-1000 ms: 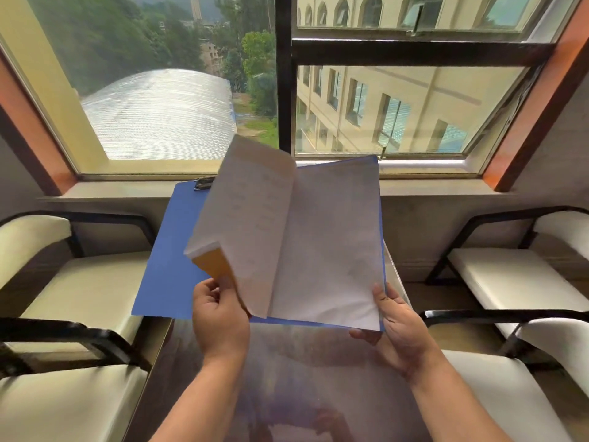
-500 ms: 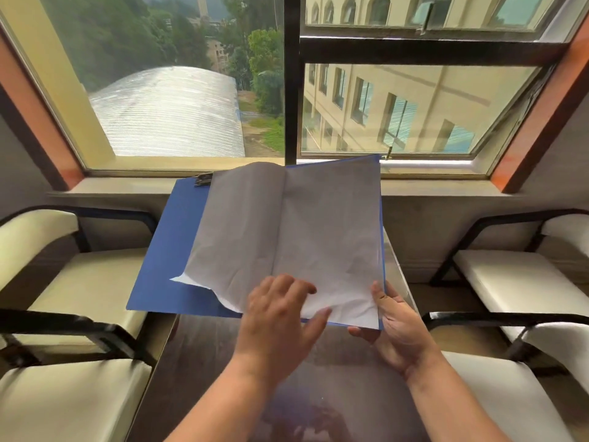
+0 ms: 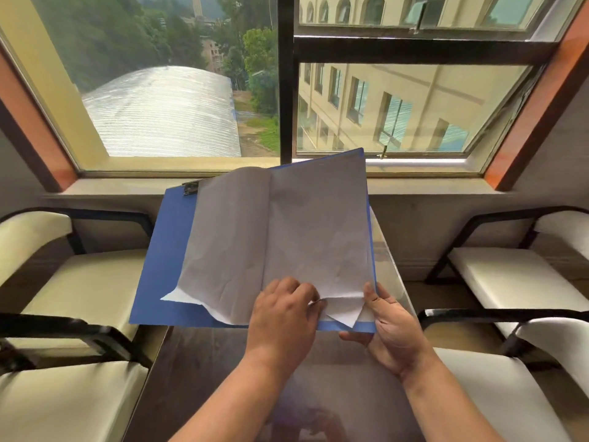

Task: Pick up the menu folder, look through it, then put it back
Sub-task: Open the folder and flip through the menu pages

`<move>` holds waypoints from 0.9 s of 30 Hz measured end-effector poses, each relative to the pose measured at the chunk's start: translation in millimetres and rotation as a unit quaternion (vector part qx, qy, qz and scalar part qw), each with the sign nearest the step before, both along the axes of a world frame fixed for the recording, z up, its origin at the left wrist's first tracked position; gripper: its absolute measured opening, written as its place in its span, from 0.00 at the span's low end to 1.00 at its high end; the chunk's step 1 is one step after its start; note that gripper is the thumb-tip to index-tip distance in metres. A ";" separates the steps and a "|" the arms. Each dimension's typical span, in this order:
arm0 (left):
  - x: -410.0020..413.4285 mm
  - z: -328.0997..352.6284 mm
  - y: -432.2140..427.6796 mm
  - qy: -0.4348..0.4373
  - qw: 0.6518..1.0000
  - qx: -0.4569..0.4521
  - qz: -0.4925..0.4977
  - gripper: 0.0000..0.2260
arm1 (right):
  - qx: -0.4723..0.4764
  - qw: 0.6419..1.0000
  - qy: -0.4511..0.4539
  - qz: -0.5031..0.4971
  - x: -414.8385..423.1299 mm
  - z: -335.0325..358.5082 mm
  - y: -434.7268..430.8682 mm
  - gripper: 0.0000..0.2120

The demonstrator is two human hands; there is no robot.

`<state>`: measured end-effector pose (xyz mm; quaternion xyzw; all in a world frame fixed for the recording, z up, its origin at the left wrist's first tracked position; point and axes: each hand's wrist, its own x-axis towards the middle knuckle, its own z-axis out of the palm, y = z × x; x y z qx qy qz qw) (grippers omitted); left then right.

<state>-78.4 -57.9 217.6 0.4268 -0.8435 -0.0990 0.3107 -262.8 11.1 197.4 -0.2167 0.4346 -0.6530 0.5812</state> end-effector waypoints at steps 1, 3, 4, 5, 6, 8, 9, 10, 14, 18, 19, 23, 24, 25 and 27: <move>-0.1 -1.0 -0.9 0.004 1.000 -0.005 0.001 0.06 | 0.000 1.000 0.001 -0.001 -0.2 -0.4 0.0 0.16; 2.4 -2.3 -2.7 0.037 0.999 0.000 0.015 0.06 | -0.003 1.000 -0.002 -0.004 -2.9 -1.8 -0.4 0.17; 5.0 -2.7 -3.6 0.065 0.997 0.014 0.027 0.06 | -0.004 1.000 -0.008 -0.007 -5.4 -2.9 -0.7 0.18; 8.2 -2.8 -5.1 0.100 0.993 0.034 0.042 0.06 | -0.004 1.000 -0.014 -0.010 -8.4 -4.0 -1.0 0.19; 11.8 -3.0 -7.0 0.140 0.986 0.061 0.061 0.06 | -0.005 1.000 -0.019 -0.010 -11.1 -4.7 -0.9 0.20; 20.4 -2.9 -9.9 0.231 0.959 0.136 0.094 0.07 | -0.011 1.000 -0.022 -0.009 -15.7 -5.1 -0.1 0.17; 24.5 -2.6 -11.0 0.284 0.936 0.179 0.104 0.08 | -0.012 1.000 -0.023 -0.010 -17.4 -5.0 0.4 0.16; 28.8 -2.8 -12.8 0.333 0.910 0.218 0.114 0.08 | -0.012 1.000 -0.023 -0.012 -19.0 -5.0 0.6 0.16; 48.1 -6.6 -25.7 0.450 0.815 0.305 0.200 0.10 | -0.015 0.999 -0.025 -0.017 -24.7 -4.7 0.5 0.16; 63.1 -16.5 -32.5 0.457 0.791 0.328 0.240 0.12 | -0.014 0.999 -0.032 -0.017 -27.8 -5.5 0.4 0.17; 64.5 -18.7 -31.6 0.442 0.801 0.326 0.239 0.18 | -0.013 0.999 -0.033 -0.017 -27.9 -5.8 -0.3 0.17; 68.7 -27.8 -34.6 0.398 0.797 0.347 0.293 0.35 | -0.014 0.999 -0.031 -0.011 -26.4 -5.1 -4.4 0.17; 69.7 -28.8 -37.2 0.401 0.776 0.372 0.314 0.37 | -0.015 0.999 -0.029 -0.009 -26.0 -4.9 -5.5 0.17; 71.1 -29.9 -40.3 0.419 0.740 0.408 0.332 0.38 | -0.017 0.999 -0.028 -0.007 -25.8 -4.9 -6.4 0.17; 75.3 -30.7 -45.5 0.483 0.648 0.485 0.335 0.38 | -0.019 0.999 -0.026 -0.004 -26.1 -5.6 -7.9 0.17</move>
